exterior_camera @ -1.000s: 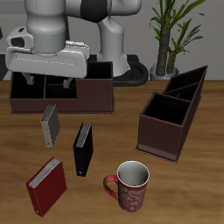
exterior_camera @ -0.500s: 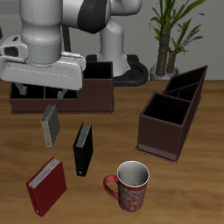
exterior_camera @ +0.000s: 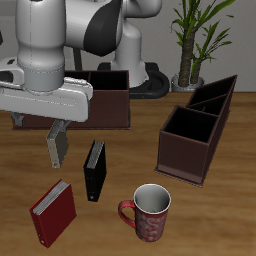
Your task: Place the red book into the left desk caddy's back compartment
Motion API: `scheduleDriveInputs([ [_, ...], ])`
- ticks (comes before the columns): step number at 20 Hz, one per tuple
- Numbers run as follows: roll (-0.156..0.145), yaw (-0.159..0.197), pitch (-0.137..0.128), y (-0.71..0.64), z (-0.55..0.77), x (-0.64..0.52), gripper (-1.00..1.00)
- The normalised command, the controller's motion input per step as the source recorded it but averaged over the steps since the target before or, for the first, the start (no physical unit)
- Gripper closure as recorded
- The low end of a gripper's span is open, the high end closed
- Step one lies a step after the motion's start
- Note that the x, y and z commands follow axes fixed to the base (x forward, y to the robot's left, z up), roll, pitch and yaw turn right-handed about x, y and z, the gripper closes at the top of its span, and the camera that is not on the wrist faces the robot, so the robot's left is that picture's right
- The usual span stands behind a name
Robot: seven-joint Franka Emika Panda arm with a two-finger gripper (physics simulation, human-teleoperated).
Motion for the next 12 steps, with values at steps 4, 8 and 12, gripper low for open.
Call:
scheduleDriveInputs([
  [4, 0.064, 0.017, -0.016, -0.16, -0.14, 0.2, -1.0],
  [8, 0.059, -0.002, -0.016, -0.14, -0.11, 0.11, -1.0],
  [12, 0.042, -0.078, -0.057, -0.28, -0.25, 0.19, -1.0],
])
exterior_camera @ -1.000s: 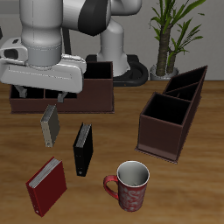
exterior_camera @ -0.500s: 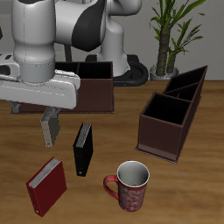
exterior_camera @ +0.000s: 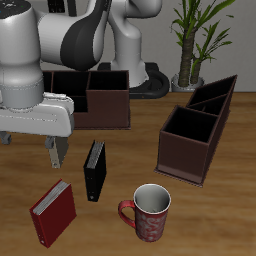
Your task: Place the red book into the left desk caddy's back compartment
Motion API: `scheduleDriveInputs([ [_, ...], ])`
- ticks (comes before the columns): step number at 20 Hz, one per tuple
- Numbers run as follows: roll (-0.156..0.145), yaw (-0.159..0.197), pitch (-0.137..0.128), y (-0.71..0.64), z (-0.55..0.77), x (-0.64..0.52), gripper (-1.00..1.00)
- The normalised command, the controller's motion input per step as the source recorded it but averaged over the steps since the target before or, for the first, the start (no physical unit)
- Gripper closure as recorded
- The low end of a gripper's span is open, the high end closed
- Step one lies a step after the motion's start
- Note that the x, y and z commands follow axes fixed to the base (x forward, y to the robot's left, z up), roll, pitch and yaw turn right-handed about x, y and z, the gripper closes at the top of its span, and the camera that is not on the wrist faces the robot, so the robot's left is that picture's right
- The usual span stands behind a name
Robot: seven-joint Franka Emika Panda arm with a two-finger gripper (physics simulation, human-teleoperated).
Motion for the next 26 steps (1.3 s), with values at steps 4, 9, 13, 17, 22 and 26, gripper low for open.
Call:
scheduleDriveInputs([
  [4, 0.011, -0.053, -0.03, -0.13, -0.1, 0.06, -1.0],
  [9, -0.041, -0.091, -0.028, -0.22, -0.19, 0.11, -1.0],
  [13, -0.011, -0.062, -0.005, 0.04, -0.28, 0.1, -1.0],
  [17, 0.005, -0.072, 0.012, 0.19, -0.35, 0.12, -1.0],
  [22, -0.011, -0.035, 0.022, 0.25, -0.26, 0.1, -1.0],
  [26, -0.016, -0.033, 0.01, 0.15, -0.13, 0.08, -1.0],
])
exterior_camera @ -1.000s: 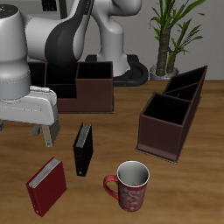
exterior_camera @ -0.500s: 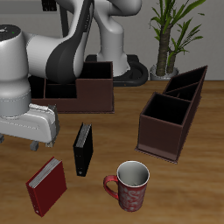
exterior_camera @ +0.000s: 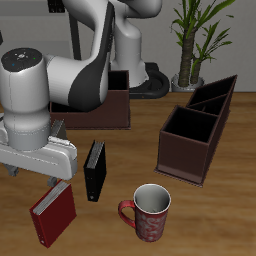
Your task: Place the red book into the left desk caddy's back compartment
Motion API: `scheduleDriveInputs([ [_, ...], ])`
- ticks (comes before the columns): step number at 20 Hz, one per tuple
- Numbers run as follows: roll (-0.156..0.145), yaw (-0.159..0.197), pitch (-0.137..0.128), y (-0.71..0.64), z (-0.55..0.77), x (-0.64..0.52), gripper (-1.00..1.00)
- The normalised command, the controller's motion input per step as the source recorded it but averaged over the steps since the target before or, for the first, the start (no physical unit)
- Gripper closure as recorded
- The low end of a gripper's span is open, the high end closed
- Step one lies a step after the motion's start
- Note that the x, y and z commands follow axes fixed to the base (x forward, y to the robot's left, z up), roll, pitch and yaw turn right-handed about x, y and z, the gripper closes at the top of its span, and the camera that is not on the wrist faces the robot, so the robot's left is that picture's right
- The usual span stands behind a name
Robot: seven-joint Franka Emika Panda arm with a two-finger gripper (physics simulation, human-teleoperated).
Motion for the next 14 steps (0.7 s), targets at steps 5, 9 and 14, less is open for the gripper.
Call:
scheduleDriveInputs([
  [5, -0.008, -0.044, 0.008, 0.19, -0.22, 0.08, -1.0],
  [9, 0.021, -0.021, 0.003, 0.14, -0.17, 0.0, -1.0],
  [14, -0.03, -0.045, 0.021, -0.1, -0.28, 0.0, -1.0],
])
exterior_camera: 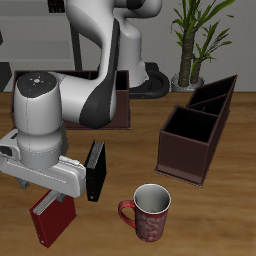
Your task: Place the red book into the left desk caddy's back compartment
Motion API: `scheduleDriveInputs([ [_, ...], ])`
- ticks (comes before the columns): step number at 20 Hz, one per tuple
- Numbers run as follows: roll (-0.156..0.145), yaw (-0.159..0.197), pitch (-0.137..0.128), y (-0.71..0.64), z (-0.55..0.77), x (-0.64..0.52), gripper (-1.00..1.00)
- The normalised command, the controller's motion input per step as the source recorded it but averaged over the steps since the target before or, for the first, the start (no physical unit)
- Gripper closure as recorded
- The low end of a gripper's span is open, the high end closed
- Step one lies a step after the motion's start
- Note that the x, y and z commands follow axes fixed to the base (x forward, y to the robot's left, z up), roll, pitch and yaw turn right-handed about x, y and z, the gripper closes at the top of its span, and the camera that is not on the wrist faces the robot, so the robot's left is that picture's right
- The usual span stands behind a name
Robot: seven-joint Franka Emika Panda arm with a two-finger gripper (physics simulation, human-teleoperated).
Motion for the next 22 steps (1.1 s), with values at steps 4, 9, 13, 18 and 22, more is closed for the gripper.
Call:
scheduleDriveInputs([
  [4, -0.018, -0.043, 0.031, -0.09, -0.33, -0.05, -1.0],
  [9, -0.002, -0.026, 0.024, 0.04, -0.2, -0.02, -1.0],
  [13, 0.018, -0.025, 0.039, 0.1, -0.23, 0.03, -1.0],
  [18, 0.01, -0.006, 0.032, 0.07, -0.22, 0.06, 1.0],
  [22, -0.012, -0.039, 0.03, -0.01, -0.21, 0.12, 1.0],
])
